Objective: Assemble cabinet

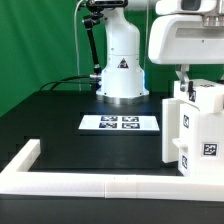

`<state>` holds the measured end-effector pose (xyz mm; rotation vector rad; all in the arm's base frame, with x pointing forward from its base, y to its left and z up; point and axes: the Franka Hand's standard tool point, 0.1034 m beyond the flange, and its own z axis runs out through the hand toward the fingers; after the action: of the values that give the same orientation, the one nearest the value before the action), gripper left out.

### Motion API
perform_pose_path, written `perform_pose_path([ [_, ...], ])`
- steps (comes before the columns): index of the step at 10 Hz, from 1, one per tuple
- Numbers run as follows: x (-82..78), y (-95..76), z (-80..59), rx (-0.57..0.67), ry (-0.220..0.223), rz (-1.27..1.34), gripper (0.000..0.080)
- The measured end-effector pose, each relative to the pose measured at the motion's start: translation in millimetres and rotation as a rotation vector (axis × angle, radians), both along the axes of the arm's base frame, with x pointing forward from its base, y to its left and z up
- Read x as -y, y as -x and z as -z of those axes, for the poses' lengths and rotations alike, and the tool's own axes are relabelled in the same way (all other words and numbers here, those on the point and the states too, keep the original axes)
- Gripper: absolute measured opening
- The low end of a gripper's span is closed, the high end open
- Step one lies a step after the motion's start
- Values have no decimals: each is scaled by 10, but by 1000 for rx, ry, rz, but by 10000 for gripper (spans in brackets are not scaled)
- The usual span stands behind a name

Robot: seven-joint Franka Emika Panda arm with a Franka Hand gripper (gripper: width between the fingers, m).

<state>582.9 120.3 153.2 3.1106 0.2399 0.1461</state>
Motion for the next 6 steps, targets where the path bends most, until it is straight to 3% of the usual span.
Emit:
perform_pose_path([
  [6,70,-14,-6,5,-39,475,556],
])
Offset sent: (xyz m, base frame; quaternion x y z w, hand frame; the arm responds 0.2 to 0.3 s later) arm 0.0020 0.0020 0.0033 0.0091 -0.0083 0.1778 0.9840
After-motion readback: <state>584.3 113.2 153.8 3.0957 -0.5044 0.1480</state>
